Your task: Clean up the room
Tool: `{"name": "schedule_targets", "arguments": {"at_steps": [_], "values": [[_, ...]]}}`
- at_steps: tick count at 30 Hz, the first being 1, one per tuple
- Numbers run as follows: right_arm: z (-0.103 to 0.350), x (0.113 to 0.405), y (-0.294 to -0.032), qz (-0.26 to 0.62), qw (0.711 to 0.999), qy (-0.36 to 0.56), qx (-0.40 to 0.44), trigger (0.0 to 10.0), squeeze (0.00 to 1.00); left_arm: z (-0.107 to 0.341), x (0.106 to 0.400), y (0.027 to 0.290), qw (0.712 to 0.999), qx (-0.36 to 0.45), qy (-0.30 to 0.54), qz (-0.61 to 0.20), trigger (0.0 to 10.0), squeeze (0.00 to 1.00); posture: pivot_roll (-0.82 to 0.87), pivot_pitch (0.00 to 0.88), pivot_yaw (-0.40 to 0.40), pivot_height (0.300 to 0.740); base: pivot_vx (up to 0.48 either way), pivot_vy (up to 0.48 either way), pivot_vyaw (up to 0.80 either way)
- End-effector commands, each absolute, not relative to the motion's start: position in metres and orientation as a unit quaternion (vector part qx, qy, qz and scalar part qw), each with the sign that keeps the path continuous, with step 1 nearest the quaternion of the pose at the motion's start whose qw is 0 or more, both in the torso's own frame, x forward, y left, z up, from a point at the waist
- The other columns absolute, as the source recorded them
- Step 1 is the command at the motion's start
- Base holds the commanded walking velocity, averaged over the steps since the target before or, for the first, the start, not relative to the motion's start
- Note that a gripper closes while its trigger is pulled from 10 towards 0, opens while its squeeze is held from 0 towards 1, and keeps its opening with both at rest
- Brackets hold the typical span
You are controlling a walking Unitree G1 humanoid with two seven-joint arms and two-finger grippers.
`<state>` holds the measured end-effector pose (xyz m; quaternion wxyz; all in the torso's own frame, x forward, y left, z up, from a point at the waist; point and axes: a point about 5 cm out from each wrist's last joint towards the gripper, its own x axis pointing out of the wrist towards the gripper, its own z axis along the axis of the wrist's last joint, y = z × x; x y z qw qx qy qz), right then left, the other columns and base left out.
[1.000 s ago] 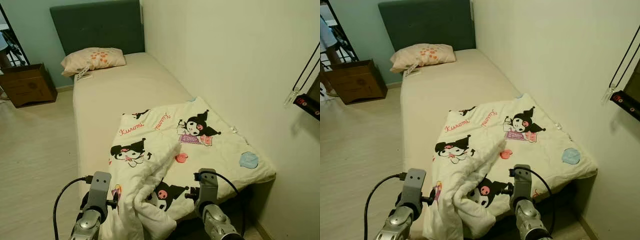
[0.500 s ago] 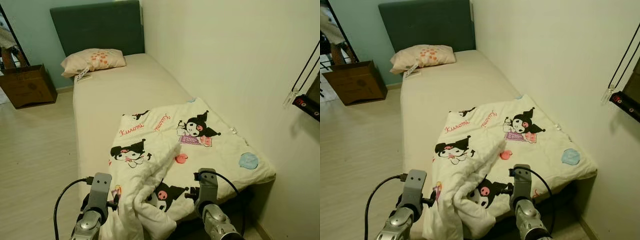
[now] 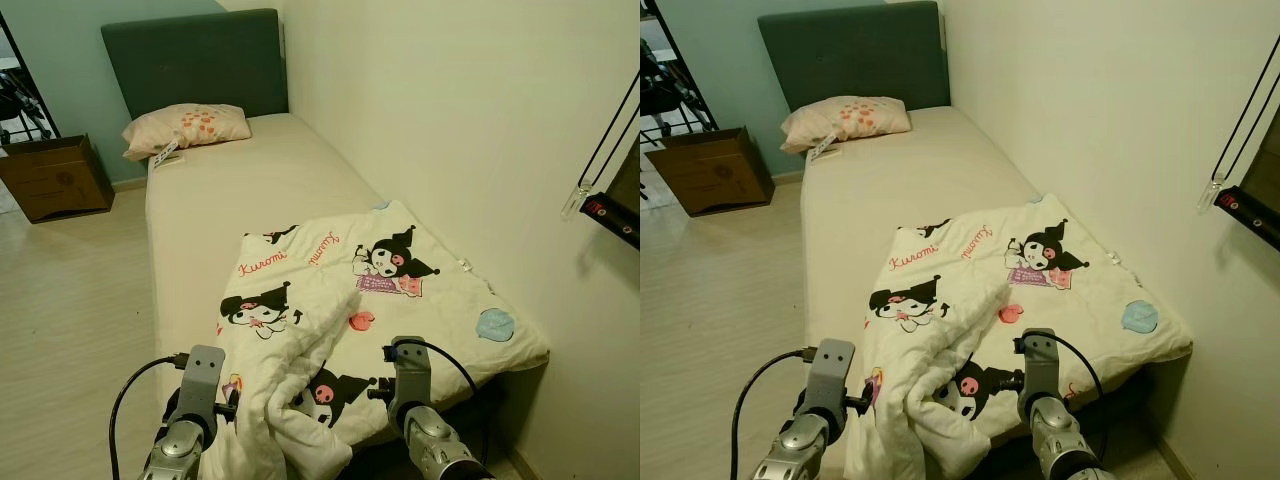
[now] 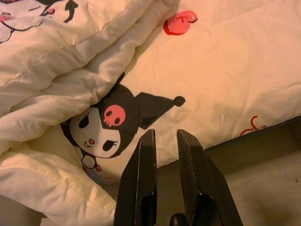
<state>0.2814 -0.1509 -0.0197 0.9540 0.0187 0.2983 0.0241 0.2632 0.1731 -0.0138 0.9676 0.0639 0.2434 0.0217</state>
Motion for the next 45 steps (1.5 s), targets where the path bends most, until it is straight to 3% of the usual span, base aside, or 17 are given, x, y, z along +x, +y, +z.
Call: {"name": "schedule_targets", "arguments": {"at_steps": [1, 10, 20, 26, 45], "values": [[-0.022, 0.279, -0.148, 0.026, 0.95, 0.309, 0.025, 10.0, 0.0, -0.019, 0.258, 0.178, 0.964, 0.06, 0.258, 0.033, 10.0, 0.0, -0.07, 0.051, -0.003, 0.74, 0.0, 0.0, 0.0], [-0.022, 0.279, -0.148, 0.035, 0.952, 0.305, 0.01, 10.0, 0.0, -0.019, 0.255, 0.178, 0.965, 0.057, 0.253, 0.039, 10.0, 0.0, -0.07, 0.103, 0.003, 0.74, 0.0, 0.0, 0.0], [-0.018, 0.28, -0.151, 0.033, 0.962, 0.27, 0.015, 10.0, 0.0, -0.001, 0.263, 0.173, 0.983, 0.034, 0.18, 0.031, 10.0, 0.0, -0.09, 0.176, 0.021, 0.74, 0.0, 0.0, 0.0], [-0.01, 0.287, -0.138, 0.079, 0.965, 0.25, -0.003, 10.0, 0.0, 0.01, 0.271, 0.17, 0.987, 0.031, 0.154, 0.03, 10.0, 0.0, -0.07, 0.164, 0.007, 0.74, 0.0, 0.0, 0.0], [-0.004, 0.294, -0.135, 0.084, 0.964, 0.251, 0.01, 10.0, 0.0, 0.013, 0.268, 0.172, 0.985, 0.047, 0.165, 0.025, 10.0, 0.0, -0.06, 0.128, -0.003, 0.74, 0.0, 0.0, 0.0]]}}
